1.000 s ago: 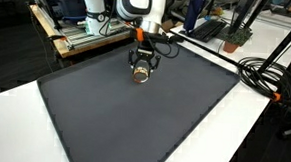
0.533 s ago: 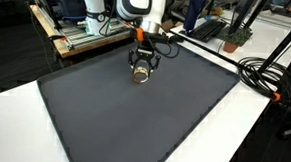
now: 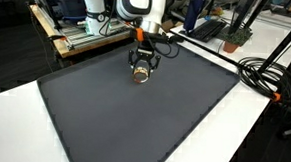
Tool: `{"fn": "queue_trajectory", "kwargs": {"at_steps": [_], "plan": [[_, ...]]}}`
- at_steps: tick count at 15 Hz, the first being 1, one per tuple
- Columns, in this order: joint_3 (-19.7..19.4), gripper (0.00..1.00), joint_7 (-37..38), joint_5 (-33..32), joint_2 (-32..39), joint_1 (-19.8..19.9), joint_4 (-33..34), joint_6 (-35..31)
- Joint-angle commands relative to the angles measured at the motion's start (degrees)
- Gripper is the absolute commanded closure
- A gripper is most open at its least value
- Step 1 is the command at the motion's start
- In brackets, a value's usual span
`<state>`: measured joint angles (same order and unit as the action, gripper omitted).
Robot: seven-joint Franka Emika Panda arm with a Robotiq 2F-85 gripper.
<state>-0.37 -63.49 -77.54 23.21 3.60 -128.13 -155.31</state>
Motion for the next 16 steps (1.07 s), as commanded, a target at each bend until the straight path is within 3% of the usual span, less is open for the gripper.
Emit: {"fn": "queue_trajectory", "kwargs": {"at_steps": [1,16], "plan": [[0.22,0.54,0.09,0.15,0.47,0.14,0.50,0.32],[0.58,0.54,-1.48,1.72,5.93,0.37,4.18,1.58]]}}
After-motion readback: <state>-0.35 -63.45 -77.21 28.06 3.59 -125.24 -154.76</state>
